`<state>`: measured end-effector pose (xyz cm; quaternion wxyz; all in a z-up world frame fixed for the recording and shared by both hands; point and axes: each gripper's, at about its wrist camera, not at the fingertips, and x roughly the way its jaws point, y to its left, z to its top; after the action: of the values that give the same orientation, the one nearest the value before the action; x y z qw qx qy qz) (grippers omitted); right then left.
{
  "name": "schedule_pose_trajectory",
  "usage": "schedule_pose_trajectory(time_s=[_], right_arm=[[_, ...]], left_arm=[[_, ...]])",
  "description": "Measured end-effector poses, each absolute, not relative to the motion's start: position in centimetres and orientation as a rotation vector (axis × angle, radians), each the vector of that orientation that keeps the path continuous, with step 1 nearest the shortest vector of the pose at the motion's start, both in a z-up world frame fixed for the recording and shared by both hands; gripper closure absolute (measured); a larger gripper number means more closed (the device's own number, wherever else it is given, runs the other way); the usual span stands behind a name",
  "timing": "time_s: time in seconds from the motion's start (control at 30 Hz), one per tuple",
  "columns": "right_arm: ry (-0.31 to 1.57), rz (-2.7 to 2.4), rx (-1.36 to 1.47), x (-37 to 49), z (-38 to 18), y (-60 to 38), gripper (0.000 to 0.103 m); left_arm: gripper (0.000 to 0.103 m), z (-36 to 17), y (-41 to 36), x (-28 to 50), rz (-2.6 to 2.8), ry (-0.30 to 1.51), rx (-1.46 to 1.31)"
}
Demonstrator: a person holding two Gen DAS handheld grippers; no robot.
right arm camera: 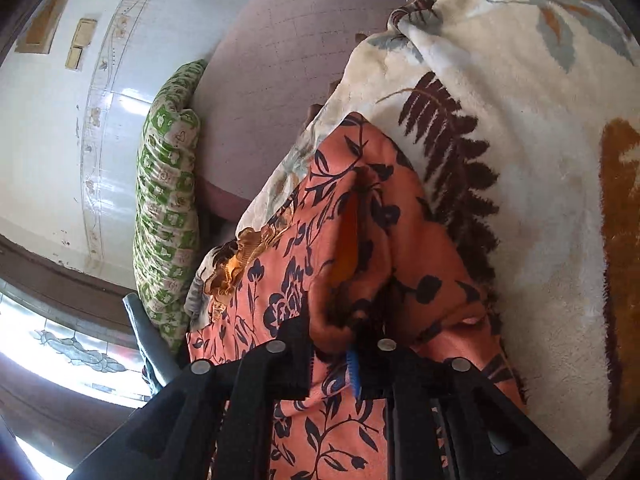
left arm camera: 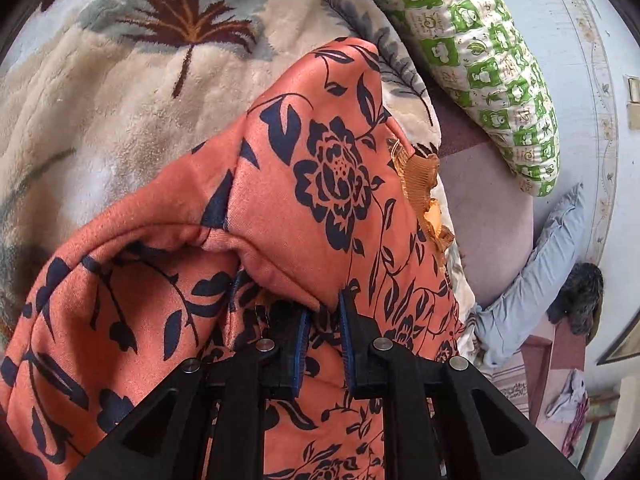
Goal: Fold small clothes
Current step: 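Lift the hem with both grippers and fold it toward the collar, then lay the folded hem flat onto the blouse with both grippers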
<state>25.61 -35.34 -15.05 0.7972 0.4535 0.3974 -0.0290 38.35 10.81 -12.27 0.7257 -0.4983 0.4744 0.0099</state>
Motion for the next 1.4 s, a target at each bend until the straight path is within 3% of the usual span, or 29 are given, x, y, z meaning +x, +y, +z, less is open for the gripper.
schedule_pose_trajectory(time_s=[0.03,0.07,0.1,0.2,0.47,0.5,0.7,0.77,0.83,0.9,1.0,1.03,1.07,1.13,1.2,1.4], right_arm=[[0.871,-0.062,0.960,26.2,-15.1,-35.4,0.083],[0.883,-0.058,0.942,26.6,-14.8,-35.4,0.094],[0.846,-0.040,0.932,26.7,-13.9,-35.5,0.097],[0.727,-0.018,0.875,25.9,-10.9,-36.1,0.097],[0.915,-0.114,0.763,25.7,-15.6,-36.7,0.098],[0.908,-0.109,0.768,25.6,-15.3,-36.7,0.098],[0.835,-0.073,0.859,24.5,-13.0,-39.0,0.072],[0.834,-0.111,0.848,25.0,-12.6,-39.5,0.068],[0.872,-0.119,0.837,26.1,-12.9,-39.6,0.068],[0.913,-0.110,0.815,27.2,-13.4,-39.2,0.068],[0.927,-0.119,0.704,28.5,-13.2,-38.0,0.068],[0.946,-0.125,0.657,28.9,-13.1,-37.7,0.074],[0.955,-0.128,0.609,29.2,-12.8,-37.4,0.094],[0.909,-0.089,0.562,29.2,-11.4,-37.2,0.097],[0.844,-0.084,0.540,28.7,-10.2,-37.6,0.097],[0.984,-0.149,0.437,29.9,-14.0,-36.8,0.097]], left_arm=[[0.090,-12.0,10.9,38.5,0.021,1.042,-1.097],[0.090,-11.6,11.2,38.4,0.019,1.037,-1.091],[0.090,-11.0,11.2,38.3,0.011,1.023,-1.085],[0.090,-9.9,11.3,37.4,0.007,0.998,-1.044],[0.090,-12.9,10.8,36.6,0.006,1.092,-1.065],[0.090,-12.5,10.8,36.4,-0.005,1.101,-1.057],[0.089,-7.0,12.1,33.2,-0.153,1.071,-0.879],[0.078,-4.4,14.2,31.9,-0.153,0.976,-0.856],[0.054,-3.0,15.9,32.3,-0.070,0.914,-0.796],[0.050,-2.8,17.2,33.9,0.004,0.907,-0.743],[0.052,-5.0,17.2,37.7,0.028,1.009,-0.745],[0.053,-6.0,16.8,38.8,0.043,1.058,-0.737],[0.055,-6.8,16.1,39.7,0.045,1.092,-0.728],[0.083,-7.6,14.2,40.7,0.022,1.116,-0.657],[0.083,-7.9,12.8,41.1,0.053,1.106,-0.563],[0.083,-10.3,11.7,42.0,0.123,1.138,-0.515]])
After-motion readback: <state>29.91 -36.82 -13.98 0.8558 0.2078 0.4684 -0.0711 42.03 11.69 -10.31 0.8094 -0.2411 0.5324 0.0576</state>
